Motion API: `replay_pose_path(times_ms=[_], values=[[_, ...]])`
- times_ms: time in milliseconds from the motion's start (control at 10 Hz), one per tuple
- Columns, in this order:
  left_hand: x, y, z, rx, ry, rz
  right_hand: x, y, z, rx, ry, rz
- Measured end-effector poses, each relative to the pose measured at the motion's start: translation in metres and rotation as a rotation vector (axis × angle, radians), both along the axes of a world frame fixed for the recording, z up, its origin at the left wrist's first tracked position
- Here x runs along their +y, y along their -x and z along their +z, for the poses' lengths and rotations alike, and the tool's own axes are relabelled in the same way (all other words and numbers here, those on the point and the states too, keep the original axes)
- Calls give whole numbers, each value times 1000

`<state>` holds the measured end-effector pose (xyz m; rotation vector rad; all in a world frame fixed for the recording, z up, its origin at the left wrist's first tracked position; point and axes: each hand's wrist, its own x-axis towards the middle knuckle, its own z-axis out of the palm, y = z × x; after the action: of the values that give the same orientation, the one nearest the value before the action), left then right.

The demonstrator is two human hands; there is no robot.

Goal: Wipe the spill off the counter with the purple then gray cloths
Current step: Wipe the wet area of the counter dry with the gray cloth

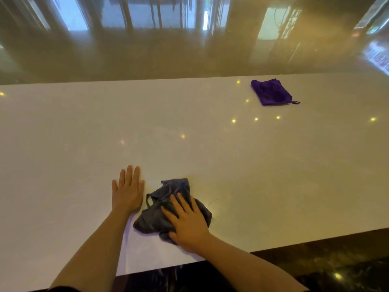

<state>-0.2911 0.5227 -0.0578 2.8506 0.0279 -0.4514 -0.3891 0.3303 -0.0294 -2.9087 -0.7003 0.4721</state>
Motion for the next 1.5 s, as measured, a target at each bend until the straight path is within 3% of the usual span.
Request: replay_pose_path(times_ms=[300,500,700,900,1000,1300,1500], values=[[0,4,3,-28,5,-8,-47,22,4,-159,171,-188],[-1,4,-1,-54,4,18,-99,36,2,-116,79,-342],[-1,5,-1,-58,5,21,-153,41,-1,-260,32,-400],[-2,4,-2,-67,12,29,-206,36,6,-202,10,-562],[-2,4,-3,-68,7,29,-229,22,0,-86,144,-719],[-6,5,1,-57,6,31,-191,-24,11,-102,28,-1076],[-6,4,0,-55,-1,29,-141,-48,9,-75,13,-881]])
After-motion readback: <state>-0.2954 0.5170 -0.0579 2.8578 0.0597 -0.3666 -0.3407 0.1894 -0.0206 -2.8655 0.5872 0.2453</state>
